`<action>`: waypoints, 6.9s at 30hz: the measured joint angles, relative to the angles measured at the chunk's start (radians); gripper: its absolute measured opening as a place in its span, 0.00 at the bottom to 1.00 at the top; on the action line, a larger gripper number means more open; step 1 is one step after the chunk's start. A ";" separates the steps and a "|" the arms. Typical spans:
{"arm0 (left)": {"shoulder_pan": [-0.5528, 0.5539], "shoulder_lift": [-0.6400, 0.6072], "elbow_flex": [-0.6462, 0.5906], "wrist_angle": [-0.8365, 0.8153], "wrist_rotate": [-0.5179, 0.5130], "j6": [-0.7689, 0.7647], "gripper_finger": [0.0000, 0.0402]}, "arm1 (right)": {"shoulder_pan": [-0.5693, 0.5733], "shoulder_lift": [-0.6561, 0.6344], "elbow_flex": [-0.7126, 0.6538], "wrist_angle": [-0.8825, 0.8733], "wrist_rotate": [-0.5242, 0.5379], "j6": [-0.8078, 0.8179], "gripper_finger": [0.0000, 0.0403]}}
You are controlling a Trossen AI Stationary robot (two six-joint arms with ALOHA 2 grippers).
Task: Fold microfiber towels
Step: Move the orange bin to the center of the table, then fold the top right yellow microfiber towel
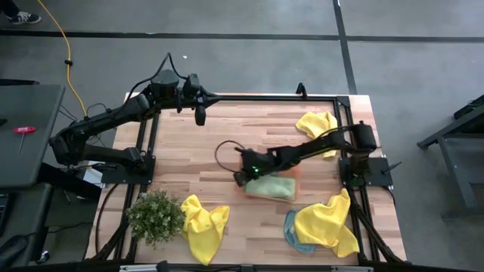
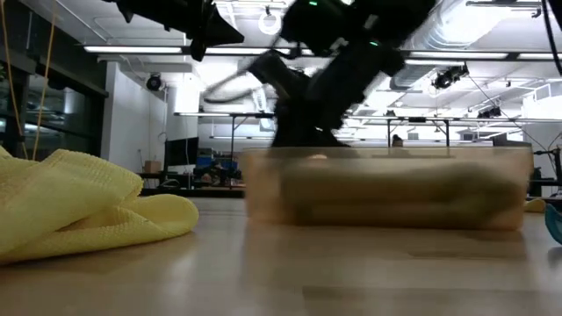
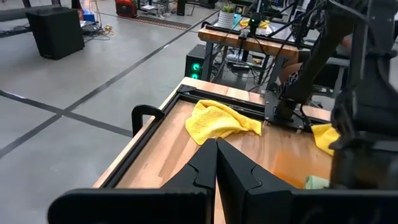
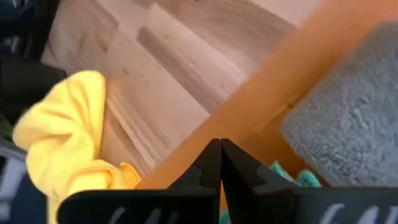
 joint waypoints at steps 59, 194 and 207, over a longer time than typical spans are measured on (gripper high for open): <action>-0.213 0.236 -0.039 -0.358 -0.148 0.059 0.00 | -0.060 -0.883 -0.694 -0.551 -0.035 -0.557 0.00; -0.224 0.555 0.213 0.082 -0.157 0.004 0.38 | -0.691 -0.501 0.101 -0.360 -0.249 -0.437 0.00; -0.253 0.761 0.213 0.280 -0.316 -0.104 0.43 | -0.683 -0.496 0.101 -0.350 -0.262 -0.422 0.00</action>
